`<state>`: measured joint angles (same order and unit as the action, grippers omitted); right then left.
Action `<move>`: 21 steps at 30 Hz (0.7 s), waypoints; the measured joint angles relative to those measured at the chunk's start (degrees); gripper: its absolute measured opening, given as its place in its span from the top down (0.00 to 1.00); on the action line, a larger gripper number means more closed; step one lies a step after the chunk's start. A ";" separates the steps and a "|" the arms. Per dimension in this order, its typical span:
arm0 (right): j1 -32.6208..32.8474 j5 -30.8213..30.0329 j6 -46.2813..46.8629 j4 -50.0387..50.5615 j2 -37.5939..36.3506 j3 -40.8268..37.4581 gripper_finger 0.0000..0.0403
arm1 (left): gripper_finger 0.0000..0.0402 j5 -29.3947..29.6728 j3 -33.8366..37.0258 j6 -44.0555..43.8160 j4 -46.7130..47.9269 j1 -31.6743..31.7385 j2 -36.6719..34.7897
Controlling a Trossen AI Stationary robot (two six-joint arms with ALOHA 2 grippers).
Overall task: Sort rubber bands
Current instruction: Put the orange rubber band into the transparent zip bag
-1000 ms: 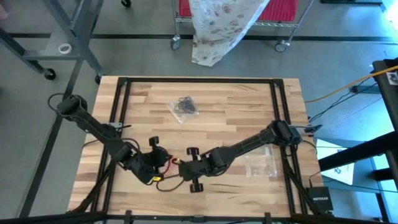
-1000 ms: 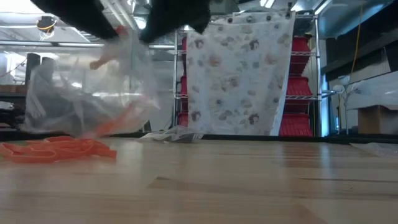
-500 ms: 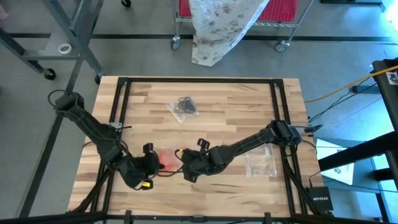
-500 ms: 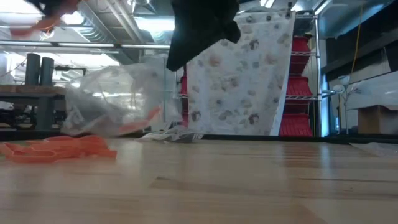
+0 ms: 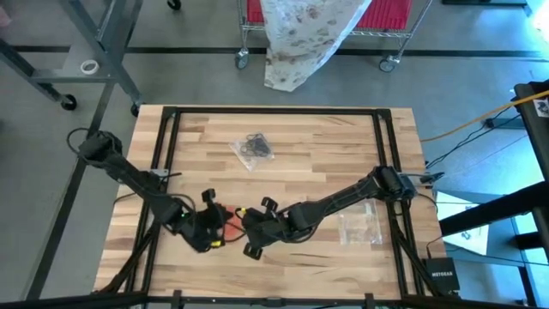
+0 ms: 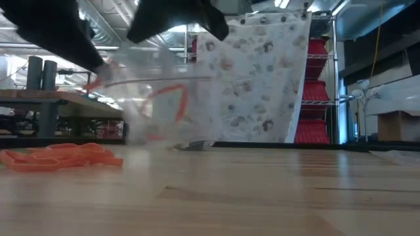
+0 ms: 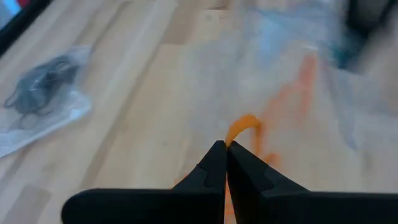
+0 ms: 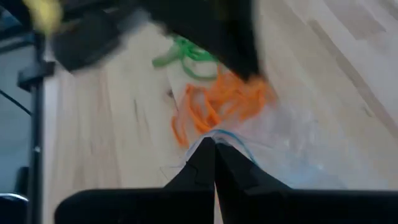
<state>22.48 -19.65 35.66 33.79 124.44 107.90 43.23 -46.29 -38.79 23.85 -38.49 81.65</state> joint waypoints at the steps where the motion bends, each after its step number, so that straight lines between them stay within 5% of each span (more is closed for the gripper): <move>1: 0.00 0.20 -0.04 -0.77 0.25 0.00 1.00 | 1.00 0.07 0.15 0.24 -0.19 0.82 0.00; 10: -2.16 -0.01 2.78 -6.96 3.27 0.04 0.98 | 1.00 -0.97 -2.64 1.09 8.41 0.11 -2.27; 14: -4.16 -0.60 2.91 -6.61 4.11 0.00 0.88 | 1.00 -1.09 -5.94 -4.40 18.23 -2.85 -4.57; 21: -4.88 1.72 -3.46 -8.24 1.89 0.02 0.68 | 1.00 -1.07 -7.53 -4.32 14.62 -7.42 -7.36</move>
<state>17.60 -17.93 32.20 25.55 126.33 107.91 42.16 -53.82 -43.11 38.47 -45.91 74.29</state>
